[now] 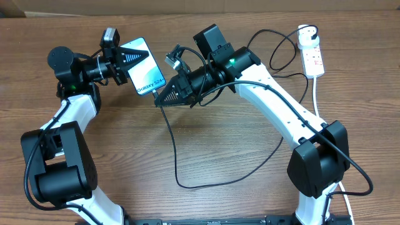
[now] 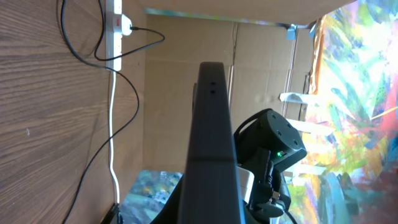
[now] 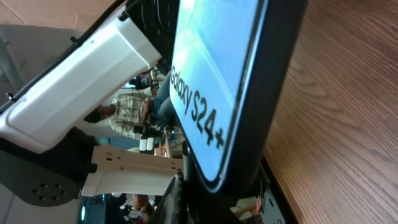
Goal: Plug charger to phone and switch on socket
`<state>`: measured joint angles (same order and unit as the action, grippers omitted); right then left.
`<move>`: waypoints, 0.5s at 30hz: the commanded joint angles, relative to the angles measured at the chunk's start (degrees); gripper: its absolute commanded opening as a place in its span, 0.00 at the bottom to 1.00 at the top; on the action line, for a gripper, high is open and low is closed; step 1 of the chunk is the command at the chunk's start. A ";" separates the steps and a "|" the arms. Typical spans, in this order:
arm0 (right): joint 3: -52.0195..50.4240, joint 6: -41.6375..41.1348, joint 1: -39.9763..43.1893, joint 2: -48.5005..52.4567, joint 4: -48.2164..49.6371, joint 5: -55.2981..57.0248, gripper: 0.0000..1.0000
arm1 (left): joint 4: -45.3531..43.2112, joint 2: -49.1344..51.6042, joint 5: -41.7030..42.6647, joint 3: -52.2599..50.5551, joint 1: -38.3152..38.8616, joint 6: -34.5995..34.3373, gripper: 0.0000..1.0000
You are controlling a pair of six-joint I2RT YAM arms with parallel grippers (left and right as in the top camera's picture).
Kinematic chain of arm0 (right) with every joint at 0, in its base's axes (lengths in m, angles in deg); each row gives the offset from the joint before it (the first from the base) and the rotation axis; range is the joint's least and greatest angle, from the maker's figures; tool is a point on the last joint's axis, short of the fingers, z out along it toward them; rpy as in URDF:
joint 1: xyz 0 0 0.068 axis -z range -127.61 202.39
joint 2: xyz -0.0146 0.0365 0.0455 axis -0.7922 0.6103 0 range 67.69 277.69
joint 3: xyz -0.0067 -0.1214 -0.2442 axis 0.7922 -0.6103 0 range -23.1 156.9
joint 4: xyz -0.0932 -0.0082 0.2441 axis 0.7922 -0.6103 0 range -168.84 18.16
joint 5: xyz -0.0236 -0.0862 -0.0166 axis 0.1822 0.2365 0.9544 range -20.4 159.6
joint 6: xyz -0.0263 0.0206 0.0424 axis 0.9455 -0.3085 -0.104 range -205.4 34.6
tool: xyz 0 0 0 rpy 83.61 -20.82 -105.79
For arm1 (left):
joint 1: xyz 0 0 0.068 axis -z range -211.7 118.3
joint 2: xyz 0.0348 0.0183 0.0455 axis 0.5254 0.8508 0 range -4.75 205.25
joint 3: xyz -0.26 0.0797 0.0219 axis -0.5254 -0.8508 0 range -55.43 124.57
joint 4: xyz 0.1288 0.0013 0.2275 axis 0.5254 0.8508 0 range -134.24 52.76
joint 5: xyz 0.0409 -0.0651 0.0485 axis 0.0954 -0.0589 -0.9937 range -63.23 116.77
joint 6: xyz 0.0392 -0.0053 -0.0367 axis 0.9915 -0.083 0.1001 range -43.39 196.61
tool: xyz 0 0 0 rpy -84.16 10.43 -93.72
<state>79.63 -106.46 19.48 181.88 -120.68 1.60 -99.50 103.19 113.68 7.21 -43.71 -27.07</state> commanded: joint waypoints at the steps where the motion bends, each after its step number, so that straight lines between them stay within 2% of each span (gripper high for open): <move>1: 1.16 -1.73 0.50 0.94 1.57 0.81 0.04 | -0.31 -0.44 1.68 0.96 0.42 -0.63 0.04; 15: 1.16 -4.48 0.52 0.94 2.29 0.81 0.03 | -0.37 -0.44 2.32 0.96 0.42 -0.04 0.04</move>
<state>79.63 -109.98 19.46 181.88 -119.43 1.44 -99.50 103.19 113.09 7.21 -43.75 -27.26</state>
